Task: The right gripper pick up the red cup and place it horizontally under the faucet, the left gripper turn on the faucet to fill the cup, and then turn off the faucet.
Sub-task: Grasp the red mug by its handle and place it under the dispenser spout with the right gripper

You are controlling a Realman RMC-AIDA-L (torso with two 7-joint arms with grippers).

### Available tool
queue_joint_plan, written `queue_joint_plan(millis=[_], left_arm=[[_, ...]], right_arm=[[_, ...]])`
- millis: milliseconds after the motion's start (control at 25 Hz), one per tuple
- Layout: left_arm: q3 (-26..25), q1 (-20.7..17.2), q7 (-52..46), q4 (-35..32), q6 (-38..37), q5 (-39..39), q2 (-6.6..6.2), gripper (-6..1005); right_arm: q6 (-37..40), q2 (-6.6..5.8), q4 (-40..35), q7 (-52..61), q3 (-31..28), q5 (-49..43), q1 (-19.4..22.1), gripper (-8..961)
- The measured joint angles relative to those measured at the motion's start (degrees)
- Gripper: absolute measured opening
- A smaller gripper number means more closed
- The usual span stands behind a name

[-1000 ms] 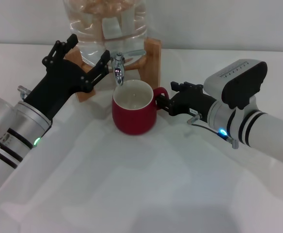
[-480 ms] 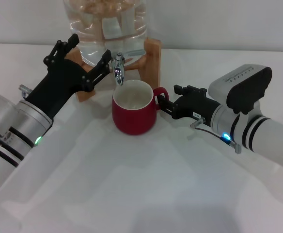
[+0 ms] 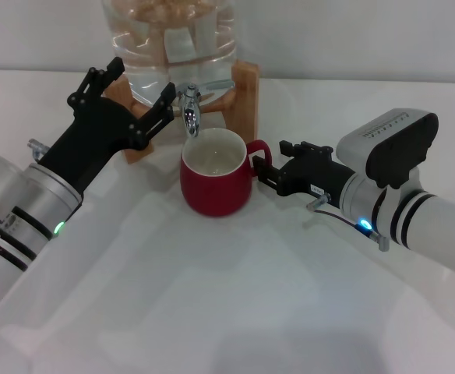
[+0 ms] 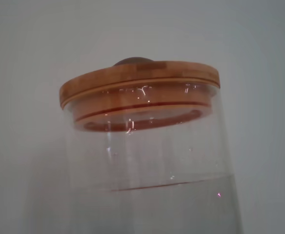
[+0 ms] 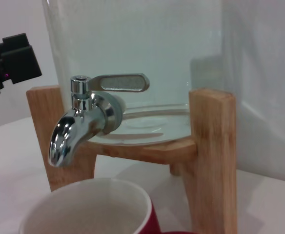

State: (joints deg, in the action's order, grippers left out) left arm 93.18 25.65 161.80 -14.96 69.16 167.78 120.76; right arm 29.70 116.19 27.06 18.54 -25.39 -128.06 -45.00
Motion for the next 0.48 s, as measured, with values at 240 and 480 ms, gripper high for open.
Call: queue_joint_plan(millis=[240, 480], left_arm=[[-0.28, -0.19, 0.0, 0.09, 0.0, 0.0, 0.0, 876], [-1.84, -0.56, 0.01, 0.22, 0.0, 0.0, 0.0, 876]], right_arm=[[0.01, 0.0, -0.2, 0.0, -0.01, 0.0, 0.0, 547], [0.04, 0.0, -0.41, 0.0, -0.01, 0.0, 0.01, 546]])
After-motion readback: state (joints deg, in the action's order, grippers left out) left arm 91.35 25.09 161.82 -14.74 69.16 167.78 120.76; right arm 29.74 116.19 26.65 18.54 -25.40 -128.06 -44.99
